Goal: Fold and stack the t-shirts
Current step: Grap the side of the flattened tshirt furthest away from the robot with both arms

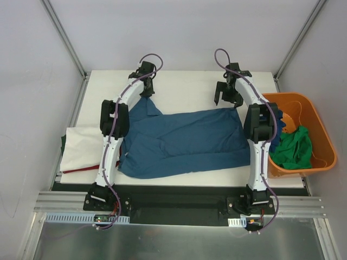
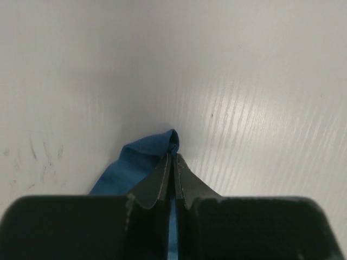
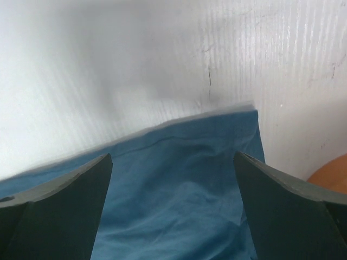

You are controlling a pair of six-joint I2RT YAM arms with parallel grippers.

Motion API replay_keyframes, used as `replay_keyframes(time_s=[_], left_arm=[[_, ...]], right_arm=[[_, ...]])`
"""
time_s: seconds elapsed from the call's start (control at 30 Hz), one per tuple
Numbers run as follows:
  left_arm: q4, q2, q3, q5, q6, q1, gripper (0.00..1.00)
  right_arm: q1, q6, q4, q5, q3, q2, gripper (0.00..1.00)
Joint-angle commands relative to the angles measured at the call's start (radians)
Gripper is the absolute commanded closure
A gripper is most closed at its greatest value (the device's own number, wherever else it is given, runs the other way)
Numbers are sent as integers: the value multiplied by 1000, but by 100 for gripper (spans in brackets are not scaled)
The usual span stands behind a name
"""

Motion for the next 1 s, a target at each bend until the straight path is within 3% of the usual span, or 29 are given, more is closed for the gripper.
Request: replay_keyframes(time_s=[0.0, 0.27, 0.47, 0.6, 0.73, 0.97], left_arm=[[-19, -168, -33, -34, -9, 7, 100], [-17, -401, -228, 56, -46, 6, 100], [-16, -591, -442, 102, -109, 3, 100], [-13, -694, -576, 101, -136, -8, 100], [-11, -794, -657, 101, -159, -26, 100], [-10, -956, -791, 83, -218, -86, 100]], right_arm=[[-13, 22, -79, 50, 81, 55, 4], [-35, 76, -67, 7, 70, 77, 21], [-36, 59, -24, -35, 53, 70, 51], [-39, 48, 5, -82, 52, 70, 81], [-39, 37, 43, -130, 27, 23, 99], [-22, -38, 189, -156, -203, -199, 99]])
